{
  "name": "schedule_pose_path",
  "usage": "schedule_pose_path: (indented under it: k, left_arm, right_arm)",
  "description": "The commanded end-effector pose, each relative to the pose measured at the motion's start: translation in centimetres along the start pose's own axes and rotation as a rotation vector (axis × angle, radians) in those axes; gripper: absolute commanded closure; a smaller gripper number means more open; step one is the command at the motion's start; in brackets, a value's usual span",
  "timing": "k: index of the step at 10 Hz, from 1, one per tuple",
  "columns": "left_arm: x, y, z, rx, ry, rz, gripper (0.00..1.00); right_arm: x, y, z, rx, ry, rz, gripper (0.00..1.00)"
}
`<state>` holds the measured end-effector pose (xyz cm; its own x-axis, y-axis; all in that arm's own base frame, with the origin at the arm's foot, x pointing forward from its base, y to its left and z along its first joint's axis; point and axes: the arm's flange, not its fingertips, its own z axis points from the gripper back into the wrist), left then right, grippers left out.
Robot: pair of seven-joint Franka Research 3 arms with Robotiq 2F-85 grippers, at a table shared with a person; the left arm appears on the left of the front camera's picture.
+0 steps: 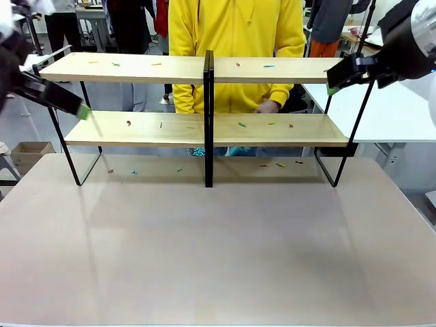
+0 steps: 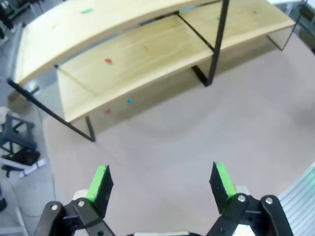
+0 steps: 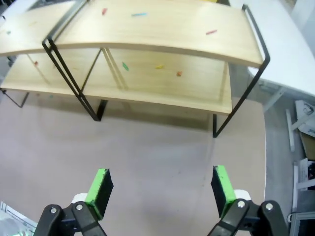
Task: Clean the shelves.
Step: Pick up the Duster when the human hands it over.
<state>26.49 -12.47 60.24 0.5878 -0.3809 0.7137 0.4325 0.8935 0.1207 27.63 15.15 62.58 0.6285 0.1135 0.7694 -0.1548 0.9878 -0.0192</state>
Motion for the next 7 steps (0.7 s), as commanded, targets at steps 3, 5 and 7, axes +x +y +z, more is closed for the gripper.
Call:
schedule_pose_path:
  k: [3,5,7]
  left_arm:
    - [-4.5,-2.0,-0.6,0.054,-0.089,0.111,0.00]
    - [-3.9,-2.5,0.4,0.058,-0.195,0.143,0.00]
    - [-3.8,-2.1,1.4,0.038,-0.284,0.205,0.00]
  right_arm:
    - [0.7,0.5,-1.3,0.041,-0.016,0.004,0.00]
    - [1.0,0.3,-1.8,0.043,-0.004,-0.004,0.00]
    - [1.1,0.0,-2.5,0.048,0.018,-0.002,0.00]
